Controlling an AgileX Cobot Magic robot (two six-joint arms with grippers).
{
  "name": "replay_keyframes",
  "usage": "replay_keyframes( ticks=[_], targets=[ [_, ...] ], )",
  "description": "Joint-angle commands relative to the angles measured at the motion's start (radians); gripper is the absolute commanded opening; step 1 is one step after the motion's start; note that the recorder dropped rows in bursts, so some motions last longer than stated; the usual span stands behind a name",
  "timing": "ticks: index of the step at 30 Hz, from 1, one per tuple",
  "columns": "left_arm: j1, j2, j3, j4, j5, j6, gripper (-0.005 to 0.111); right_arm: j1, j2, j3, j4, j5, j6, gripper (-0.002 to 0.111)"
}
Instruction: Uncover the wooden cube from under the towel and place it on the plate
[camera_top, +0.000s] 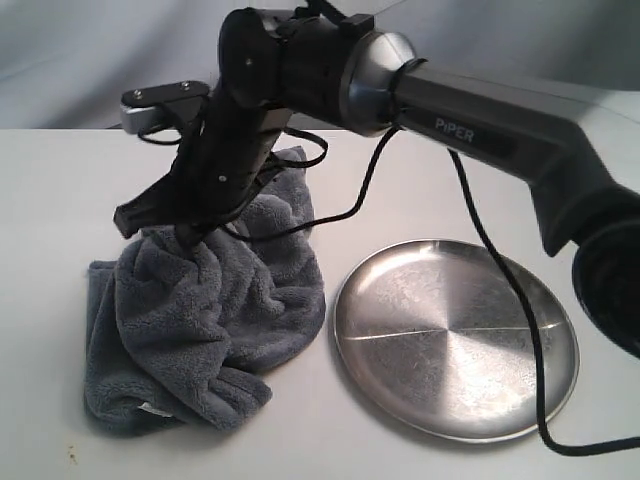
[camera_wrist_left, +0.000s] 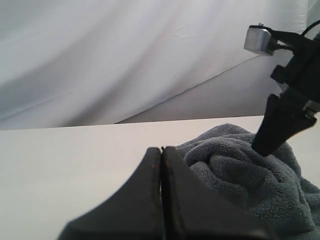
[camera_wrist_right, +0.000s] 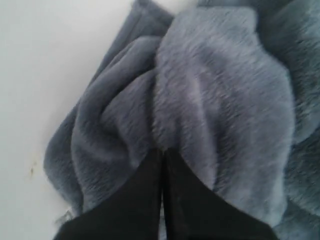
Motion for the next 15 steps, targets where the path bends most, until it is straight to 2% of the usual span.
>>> replay_keyframes(
  ticks=[1, 6, 9, 15],
  targets=[
    [-0.005, -0.004, 0.004, -0.002, -0.003, -0.003, 0.0, 0.067, -0.003, -0.005, 0.006, 0.093, -0.041, 0.0],
    [-0.005, -0.004, 0.004, -0.002, -0.003, -0.003, 0.0, 0.128, -0.003, -0.005, -0.012, 0.19, -0.047, 0.0],
    [-0.005, -0.004, 0.004, -0.002, -0.003, -0.003, 0.0, 0.149, -0.003, -0.005, -0.039, 0.19, -0.041, 0.0],
    [-0.005, -0.004, 0.004, -0.002, -0.003, -0.003, 0.0, 0.171, -0.068, 0.167, -0.068, 0.19, -0.018, 0.0]
  ],
)
